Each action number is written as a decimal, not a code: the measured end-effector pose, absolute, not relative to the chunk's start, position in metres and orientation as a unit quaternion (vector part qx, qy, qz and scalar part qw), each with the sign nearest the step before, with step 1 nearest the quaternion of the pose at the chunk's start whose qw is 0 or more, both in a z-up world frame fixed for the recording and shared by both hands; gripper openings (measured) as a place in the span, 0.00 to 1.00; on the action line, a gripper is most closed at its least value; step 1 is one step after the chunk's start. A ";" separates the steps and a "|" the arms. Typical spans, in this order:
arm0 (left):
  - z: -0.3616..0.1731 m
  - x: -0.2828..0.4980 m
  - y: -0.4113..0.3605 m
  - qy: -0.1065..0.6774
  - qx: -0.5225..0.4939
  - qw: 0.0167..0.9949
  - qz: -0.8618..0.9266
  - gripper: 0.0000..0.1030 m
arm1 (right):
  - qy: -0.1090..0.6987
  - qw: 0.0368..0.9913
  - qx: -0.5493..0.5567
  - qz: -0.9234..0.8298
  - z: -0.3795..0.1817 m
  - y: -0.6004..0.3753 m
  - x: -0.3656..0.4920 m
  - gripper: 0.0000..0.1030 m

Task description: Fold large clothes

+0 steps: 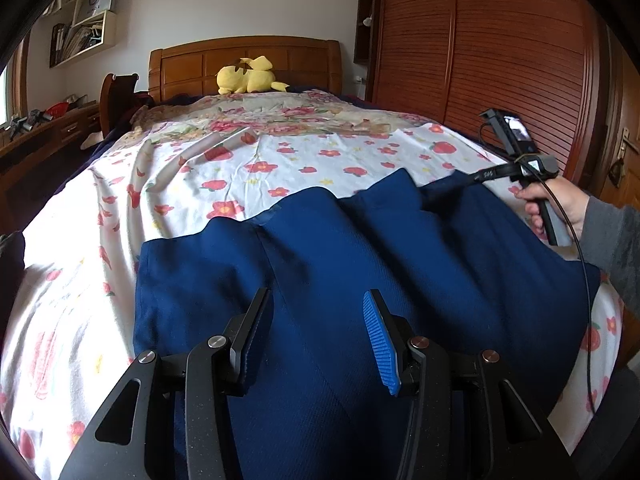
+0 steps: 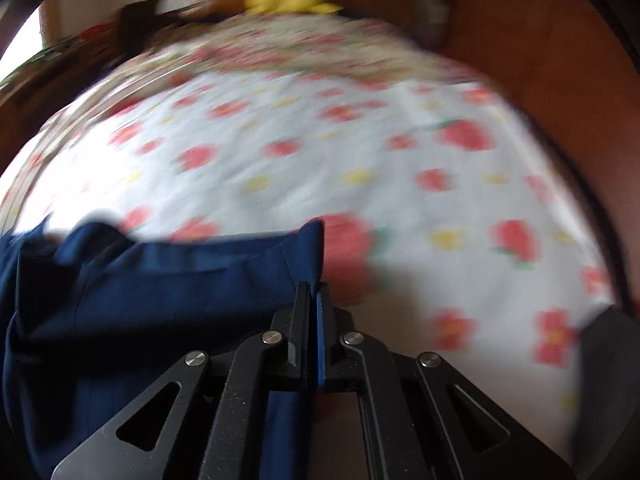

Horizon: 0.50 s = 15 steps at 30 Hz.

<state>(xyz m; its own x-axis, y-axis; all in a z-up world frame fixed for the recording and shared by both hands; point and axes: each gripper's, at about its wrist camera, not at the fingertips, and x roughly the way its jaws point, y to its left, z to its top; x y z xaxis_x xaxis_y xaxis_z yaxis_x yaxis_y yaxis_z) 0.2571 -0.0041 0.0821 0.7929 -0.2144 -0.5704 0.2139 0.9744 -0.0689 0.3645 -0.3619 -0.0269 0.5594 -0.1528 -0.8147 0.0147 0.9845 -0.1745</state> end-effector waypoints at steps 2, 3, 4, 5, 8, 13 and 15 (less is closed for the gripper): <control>0.081 0.257 -0.005 0.301 0.000 0.947 -0.112 0.47 | 0.466 0.878 -0.061 -0.084 -0.024 -0.374 0.365 0.03; 0.080 0.256 -0.005 0.302 0.000 0.947 -0.111 0.47 | 0.474 0.876 -0.053 -0.076 -0.026 -0.376 0.365 0.03; 0.080 0.256 -0.005 0.302 0.000 0.947 -0.111 0.47 | 0.476 0.875 -0.059 -0.072 -0.026 -0.375 0.364 0.03; 0.080 0.255 -0.005 0.302 0.000 0.947 -0.111 0.47 | 0.475 0.874 -0.069 -0.076 -0.025 -0.374 0.363 0.03; 0.081 0.253 -0.006 0.300 0.003 0.948 -0.110 0.47 | 0.468 0.880 -0.061 -0.062 -0.013 -0.374 0.352 0.03; 0.082 0.250 -0.005 0.298 0.003 0.948 -0.109 0.47 | 0.453 0.888 -0.070 -0.024 0.004 -0.360 0.312 0.42; 0.082 0.248 -0.005 0.296 0.003 0.949 -0.109 0.47 | 0.455 0.887 -0.076 -0.009 0.006 -0.353 0.292 0.54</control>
